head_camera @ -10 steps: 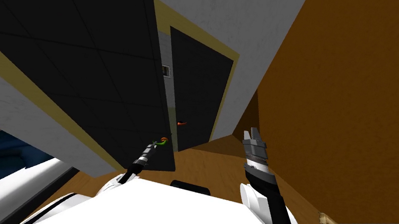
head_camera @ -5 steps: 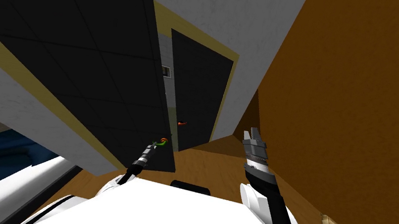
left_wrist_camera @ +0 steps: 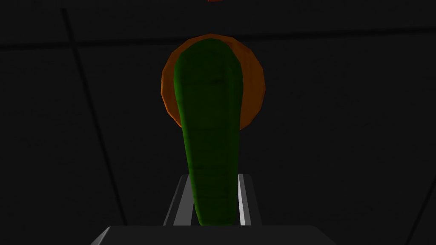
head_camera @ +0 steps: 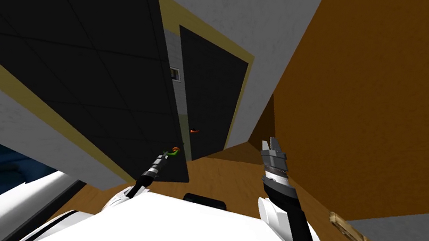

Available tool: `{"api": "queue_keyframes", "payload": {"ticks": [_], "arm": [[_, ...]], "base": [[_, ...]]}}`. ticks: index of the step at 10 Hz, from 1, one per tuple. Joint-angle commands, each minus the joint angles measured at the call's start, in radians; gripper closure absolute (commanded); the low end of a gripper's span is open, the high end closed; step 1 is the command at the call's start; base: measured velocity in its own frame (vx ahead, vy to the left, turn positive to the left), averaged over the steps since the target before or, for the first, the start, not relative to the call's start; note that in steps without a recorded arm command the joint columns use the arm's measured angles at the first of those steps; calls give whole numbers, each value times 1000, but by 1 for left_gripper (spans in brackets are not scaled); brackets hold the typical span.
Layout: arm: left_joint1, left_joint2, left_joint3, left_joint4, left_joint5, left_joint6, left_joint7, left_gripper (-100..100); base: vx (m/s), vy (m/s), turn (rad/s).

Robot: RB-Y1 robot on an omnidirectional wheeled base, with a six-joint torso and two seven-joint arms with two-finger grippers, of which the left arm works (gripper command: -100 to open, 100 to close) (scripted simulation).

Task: Pull the door open

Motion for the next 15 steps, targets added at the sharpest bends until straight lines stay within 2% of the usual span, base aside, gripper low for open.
{"api": "queue_keyframes", "payload": {"ticks": [1, 7, 10, 11, 12, 13, 15], "arm": [[-2, -13, -7, 10, -7, -5, -1, 100], [-6, -29, 0, 0, -14, 3, -8, 100], [-7, -34, 2, -3, -17, 6, -11, 100], [-3, -22, 10, -8, -11, 11, -10, 100], [15, -10, -9, -5, -22, -17, 11, 100], [15, -10, -9, -5, -22, -17, 11, 100], [33, 3, -29, -4, -34, -49, 35, 100]], "base": [[-264, 61, -189], [-204, 77, -209], [-180, 74, -138], [-107, 37, -33], [-160, 29, -133], [-187, 22, -76], [-176, 11, -56]]}}
